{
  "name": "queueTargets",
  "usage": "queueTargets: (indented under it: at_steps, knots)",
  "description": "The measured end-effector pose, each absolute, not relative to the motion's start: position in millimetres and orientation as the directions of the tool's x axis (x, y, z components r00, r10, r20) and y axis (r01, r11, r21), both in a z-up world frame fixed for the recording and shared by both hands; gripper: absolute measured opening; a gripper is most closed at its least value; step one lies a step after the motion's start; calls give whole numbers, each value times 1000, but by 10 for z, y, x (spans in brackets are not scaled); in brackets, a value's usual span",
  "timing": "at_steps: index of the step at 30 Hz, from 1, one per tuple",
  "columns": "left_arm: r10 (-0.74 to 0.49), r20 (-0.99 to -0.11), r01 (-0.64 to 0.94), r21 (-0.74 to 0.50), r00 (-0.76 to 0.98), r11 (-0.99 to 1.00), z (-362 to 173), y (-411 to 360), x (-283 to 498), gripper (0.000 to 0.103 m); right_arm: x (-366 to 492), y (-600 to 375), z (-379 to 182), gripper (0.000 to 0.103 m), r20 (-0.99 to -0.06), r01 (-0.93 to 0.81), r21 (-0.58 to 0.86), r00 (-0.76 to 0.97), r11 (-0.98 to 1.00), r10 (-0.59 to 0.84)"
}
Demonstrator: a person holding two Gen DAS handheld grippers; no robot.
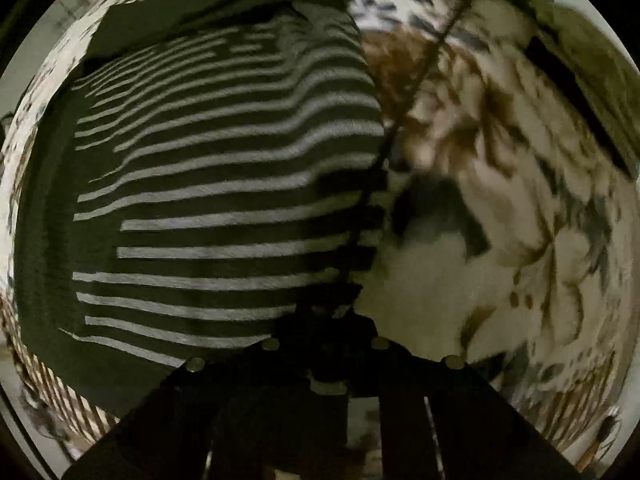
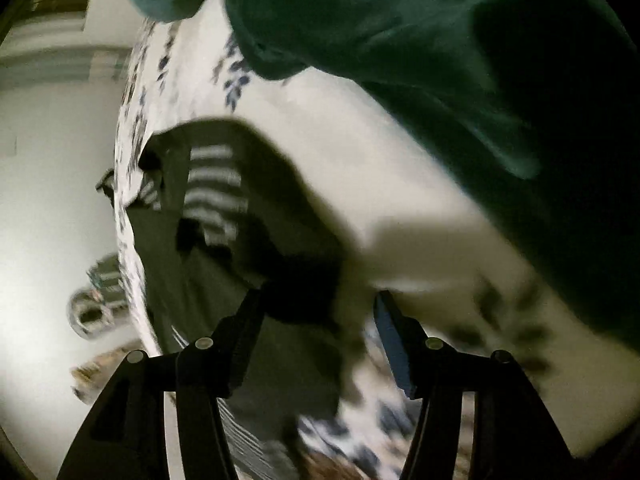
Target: Fold small clothes
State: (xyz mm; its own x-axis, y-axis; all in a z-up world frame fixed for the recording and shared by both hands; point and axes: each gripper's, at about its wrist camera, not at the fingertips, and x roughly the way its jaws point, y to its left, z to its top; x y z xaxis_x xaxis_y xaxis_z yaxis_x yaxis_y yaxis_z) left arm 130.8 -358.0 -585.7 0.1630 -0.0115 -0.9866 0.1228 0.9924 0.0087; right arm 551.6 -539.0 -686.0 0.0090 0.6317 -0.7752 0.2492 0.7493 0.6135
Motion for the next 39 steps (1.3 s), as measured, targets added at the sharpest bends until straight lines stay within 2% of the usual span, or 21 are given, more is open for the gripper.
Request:
queueTargets:
  at_steps: [1, 2, 3, 9, 13, 19, 23, 26, 31, 39]
  knots:
    - [-19, -984, 106, -1, 175, 994, -5809, -3514, 1300, 8, 5538, -5358, -6898, 58, -763, 279, 628, 36, 726, 646]
    - [-28, -982, 93, -11, 184, 996, -5759, -3462, 1290, 8, 5551, -5340, -6879, 35, -762, 279, 633, 60, 722, 645]
    - [-39, -981, 77, -24, 190, 997, -5695, -3404, 1279, 8, 5557, -5296, -6850, 7, -772, 284, 622, 73, 729, 631]
    - [-93, -960, -31, -105, 262, 994, -5157, -2898, 1210, 7, 5572, -5100, -6424, 6, -800, 268, 596, 115, 757, 589]
    - [-219, -921, -140, -275, 322, 951, -4848, -2309, 1240, 7, 5689, -4765, -5988, 6, -825, 214, 564, 107, 797, 555]
    - [-237, -891, -233, -343, 387, 910, -4763, -1491, 1262, 7, 5985, -3733, -5332, 6, -872, 105, 489, 50, 866, 486]
    - [-297, -863, -304, -435, 408, 848, -4879, -894, 1285, 7, 6164, -2856, -5097, 6, -899, 21, 438, 25, 899, 438]
    - [-354, -843, -367, -504, 405, 782, -5032, -473, 1217, 7, 6339, -2006, -5161, 6, -919, -7, 395, 6, 919, 395]
    - [-376, -834, -427, -535, 403, 729, -5259, 161, 1161, 7, 6659, -820, -5550, 6, -949, -47, 315, -20, 948, 314]
    - [-427, -811, -512, -584, 401, 629, -5637, 888, 1114, 7, 6893, 166, -6182, 6, -980, -36, 195, -37, 980, 194]
